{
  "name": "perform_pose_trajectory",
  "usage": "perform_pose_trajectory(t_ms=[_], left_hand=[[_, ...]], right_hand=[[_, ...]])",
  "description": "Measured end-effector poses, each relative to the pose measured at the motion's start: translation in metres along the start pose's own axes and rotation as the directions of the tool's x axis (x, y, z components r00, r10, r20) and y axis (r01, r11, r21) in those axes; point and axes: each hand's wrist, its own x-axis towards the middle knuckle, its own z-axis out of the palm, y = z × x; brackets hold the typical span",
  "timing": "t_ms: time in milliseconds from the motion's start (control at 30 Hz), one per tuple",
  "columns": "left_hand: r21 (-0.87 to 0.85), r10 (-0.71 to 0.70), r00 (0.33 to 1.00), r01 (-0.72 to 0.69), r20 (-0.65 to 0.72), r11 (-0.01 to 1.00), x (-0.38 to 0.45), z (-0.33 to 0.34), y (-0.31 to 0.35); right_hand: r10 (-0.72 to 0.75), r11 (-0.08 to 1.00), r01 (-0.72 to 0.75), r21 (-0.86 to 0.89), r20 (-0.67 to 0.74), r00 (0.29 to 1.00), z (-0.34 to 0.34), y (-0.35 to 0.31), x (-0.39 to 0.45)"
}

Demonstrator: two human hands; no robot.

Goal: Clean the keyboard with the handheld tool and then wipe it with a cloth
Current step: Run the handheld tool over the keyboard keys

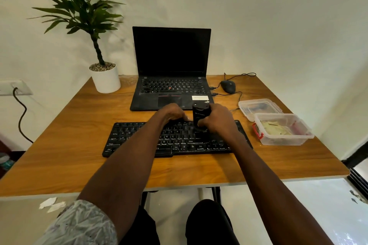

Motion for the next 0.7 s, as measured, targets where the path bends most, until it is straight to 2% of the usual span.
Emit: perform_pose_trajectory(t_ms=[100,133,200,267,300,367,433,500,600,633,700], left_hand=[[0.053,0.030,1.000,-0.030,-0.006,0.998,0.001,-0.001,0.000],[0.061,0.029,1.000,-0.028,-0.005,0.998,0.002,-0.001,0.000],[0.060,0.021,1.000,-0.020,-0.008,0.998,0.000,-0.001,0.001],[0.053,0.015,1.000,-0.014,-0.023,0.998,0.003,0.000,0.001],[0.069,0.013,1.000,-0.011,-0.026,0.998,0.003,0.000,0.001],[0.076,0.032,0.999,-0.030,-0.025,0.997,0.001,-0.002,0.000],[0.055,0.026,0.999,-0.025,-0.020,0.998,0.004,-0.002,-0.001],[0.079,0.027,0.999,-0.024,-0.035,0.997,-0.001,-0.002,0.000],[0.048,0.005,0.999,-0.003,-0.032,0.999,0.000,0.000,-0.001],[0.060,0.010,0.999,-0.008,-0.032,0.998,0.000,-0.001,-0.001],[0.048,0.009,1.000,-0.008,-0.030,0.999,0.003,-0.003,-0.003]], right_hand=[[-0.070,0.991,0.041,0.130,0.228,0.971,0.009,-0.006,-0.005],[-0.065,0.989,0.028,0.148,0.247,0.967,0.010,-0.005,-0.006],[-0.007,0.995,-0.008,0.102,0.144,0.990,0.007,-0.004,-0.002],[0.010,0.999,-0.011,-0.047,-0.007,1.000,0.003,-0.005,0.000],[-0.007,0.997,0.006,-0.076,-0.011,1.000,0.003,-0.008,0.000],[-0.051,0.999,0.048,0.025,0.138,0.989,0.009,-0.017,-0.004],[-0.050,0.993,0.021,0.117,0.253,0.966,0.013,-0.018,-0.006],[0.017,0.995,-0.035,0.088,0.203,0.979,0.007,-0.013,-0.002],[0.057,0.996,-0.052,-0.075,0.059,0.997,0.001,-0.010,0.002],[0.030,0.997,-0.025,-0.071,0.065,0.997,0.003,-0.014,0.001],[-0.059,0.998,0.058,0.009,0.167,0.984,0.012,-0.021,-0.003]])
